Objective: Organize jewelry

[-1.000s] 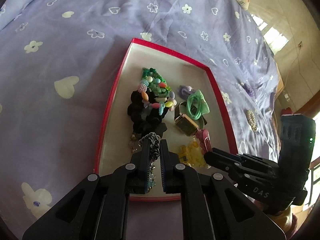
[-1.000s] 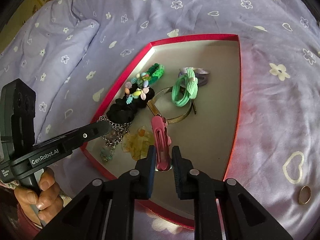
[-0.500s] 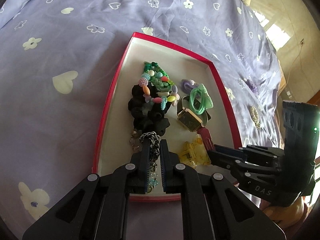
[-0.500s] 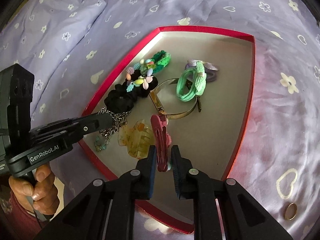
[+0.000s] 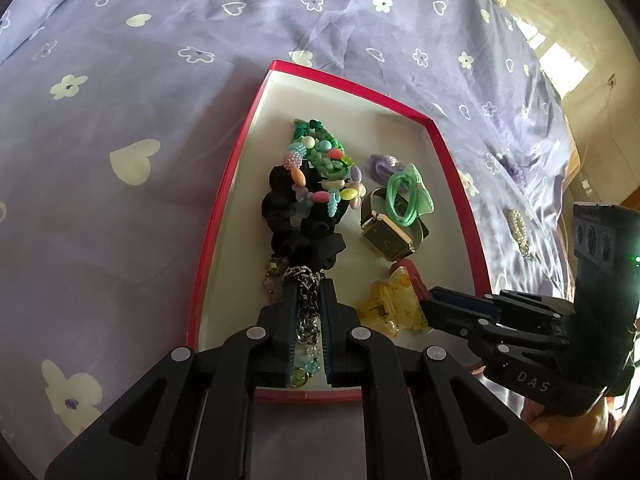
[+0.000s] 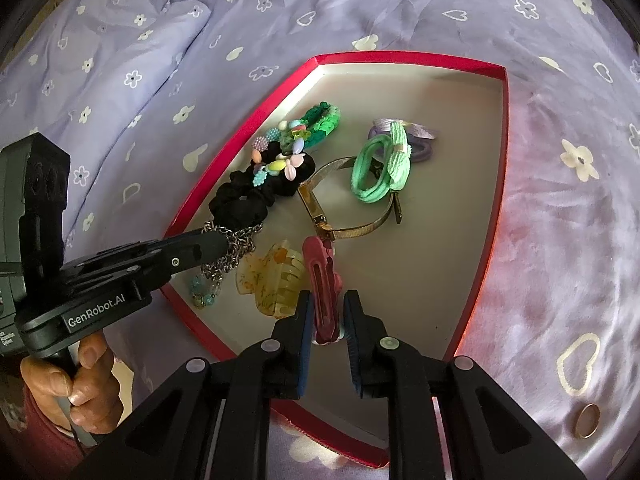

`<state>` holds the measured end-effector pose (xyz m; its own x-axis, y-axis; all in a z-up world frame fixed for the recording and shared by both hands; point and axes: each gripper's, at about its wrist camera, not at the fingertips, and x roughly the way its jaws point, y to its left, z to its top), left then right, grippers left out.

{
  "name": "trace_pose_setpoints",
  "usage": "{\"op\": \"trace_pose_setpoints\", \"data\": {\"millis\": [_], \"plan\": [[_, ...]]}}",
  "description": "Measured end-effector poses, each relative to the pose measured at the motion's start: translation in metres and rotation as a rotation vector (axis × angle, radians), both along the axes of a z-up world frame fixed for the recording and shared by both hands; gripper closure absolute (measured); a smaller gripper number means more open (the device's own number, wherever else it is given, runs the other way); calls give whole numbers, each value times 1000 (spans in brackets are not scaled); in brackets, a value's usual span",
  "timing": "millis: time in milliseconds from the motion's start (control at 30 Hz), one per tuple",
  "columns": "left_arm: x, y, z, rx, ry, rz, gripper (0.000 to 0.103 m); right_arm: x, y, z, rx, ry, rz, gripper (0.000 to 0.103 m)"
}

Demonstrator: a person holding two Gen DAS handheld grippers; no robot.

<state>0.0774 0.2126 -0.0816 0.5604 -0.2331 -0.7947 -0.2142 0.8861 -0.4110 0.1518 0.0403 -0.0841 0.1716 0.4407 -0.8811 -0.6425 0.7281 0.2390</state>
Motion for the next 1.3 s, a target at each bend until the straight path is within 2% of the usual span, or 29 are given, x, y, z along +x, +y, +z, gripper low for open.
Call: {"op": "trace_pose_setpoints", "data": {"millis": [200, 300, 367, 433, 500, 633, 667, 733, 833, 933, 1000, 1133, 1300], "plan": [[1, 0, 0, 17, 15, 9, 79, -3, -1, 1, 6, -10, 11, 81], [1, -2, 2, 23, 17, 9, 78, -5, 1, 2, 13, -10, 16, 78], [0, -2, 3, 27, 18, 8, 74, -6, 0, 3, 23, -7, 14, 78], [-1, -3, 5, 33, 16, 10, 67, -6, -1, 4, 35, -5, 11, 76], [-2, -3, 8, 38, 12, 13, 63, -7, -4, 5, 41, -12, 8, 69], [-8, -6, 17, 50, -1, 17, 51, -10, -15, 14, 68, -31, -13, 66], [-10, -6, 20, 53, -6, 18, 49, -11, -19, 17, 80, -36, -21, 66], [-14, -8, 25, 61, -14, 24, 40, -13, -28, 24, 116, -52, -44, 64], [-22, -10, 34, 73, -30, 37, 30, -16, -44, 36, 180, -87, -88, 56], [-28, -11, 39, 71, -41, 49, 26, -18, -59, 42, 243, -108, -130, 50], [-33, -12, 42, 73, -47, 62, 25, -19, -66, 41, 278, -100, -153, 47], [-40, -13, 42, 53, -51, 84, 18, -21, -80, 34, 336, -73, -199, 44], [-49, -17, 35, 24, -40, 107, 15, -33, -90, 28, 405, -65, -223, 35]]}}
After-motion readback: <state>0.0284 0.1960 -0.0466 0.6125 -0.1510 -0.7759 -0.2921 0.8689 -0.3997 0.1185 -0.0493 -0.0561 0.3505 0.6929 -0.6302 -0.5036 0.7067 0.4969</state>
